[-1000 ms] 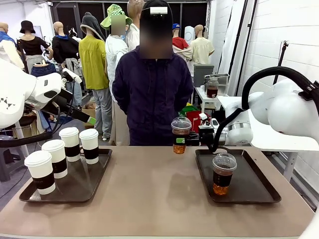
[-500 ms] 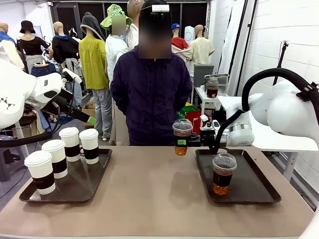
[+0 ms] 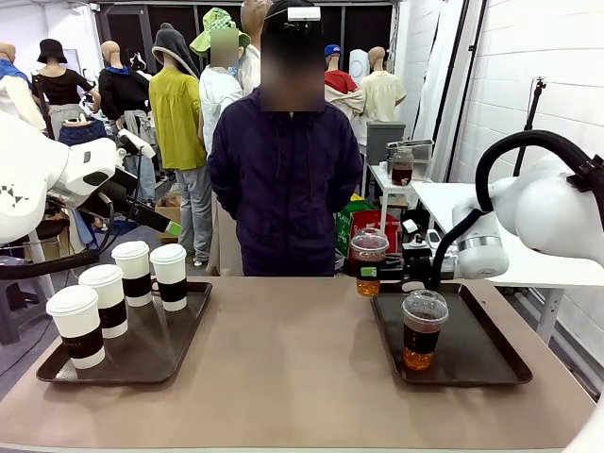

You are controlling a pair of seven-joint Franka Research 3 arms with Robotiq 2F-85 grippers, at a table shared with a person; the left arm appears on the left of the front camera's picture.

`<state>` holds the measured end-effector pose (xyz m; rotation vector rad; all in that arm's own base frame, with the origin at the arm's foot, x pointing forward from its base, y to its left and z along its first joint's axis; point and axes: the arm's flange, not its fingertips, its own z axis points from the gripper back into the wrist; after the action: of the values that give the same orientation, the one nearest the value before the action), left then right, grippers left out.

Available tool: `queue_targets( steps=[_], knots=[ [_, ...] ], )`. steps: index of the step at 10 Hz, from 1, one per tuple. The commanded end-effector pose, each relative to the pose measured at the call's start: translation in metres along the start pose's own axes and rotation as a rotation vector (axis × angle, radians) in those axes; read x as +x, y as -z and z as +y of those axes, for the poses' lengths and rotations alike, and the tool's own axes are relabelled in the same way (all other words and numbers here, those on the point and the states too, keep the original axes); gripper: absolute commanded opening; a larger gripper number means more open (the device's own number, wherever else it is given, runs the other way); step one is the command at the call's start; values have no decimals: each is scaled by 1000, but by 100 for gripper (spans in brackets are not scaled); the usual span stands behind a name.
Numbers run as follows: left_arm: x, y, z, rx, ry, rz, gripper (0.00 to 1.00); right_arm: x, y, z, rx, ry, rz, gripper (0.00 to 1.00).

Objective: Distribute the coffee onto the tray.
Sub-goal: Pick up another iced Americano from the middle of the table and place it on the right Handle tray.

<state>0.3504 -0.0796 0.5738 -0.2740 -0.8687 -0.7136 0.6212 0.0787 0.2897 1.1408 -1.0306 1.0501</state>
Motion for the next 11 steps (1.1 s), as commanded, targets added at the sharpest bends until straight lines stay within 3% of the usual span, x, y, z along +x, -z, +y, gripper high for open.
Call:
queue_targets(
  steps=[1, 5, 11],
  knots=[
    [-1, -1, 0, -7, -3, -1, 100, -2, -18, 14, -13, -17, -19, 64],
    [-1, -1, 0, -7, -3, -1, 100, -21, -55, 9, -70, 23, -22, 64],
    [-1, -1, 0, -7, -3, -1, 100, -57, -67, 0, -78, 12, -23, 64]
  ],
)
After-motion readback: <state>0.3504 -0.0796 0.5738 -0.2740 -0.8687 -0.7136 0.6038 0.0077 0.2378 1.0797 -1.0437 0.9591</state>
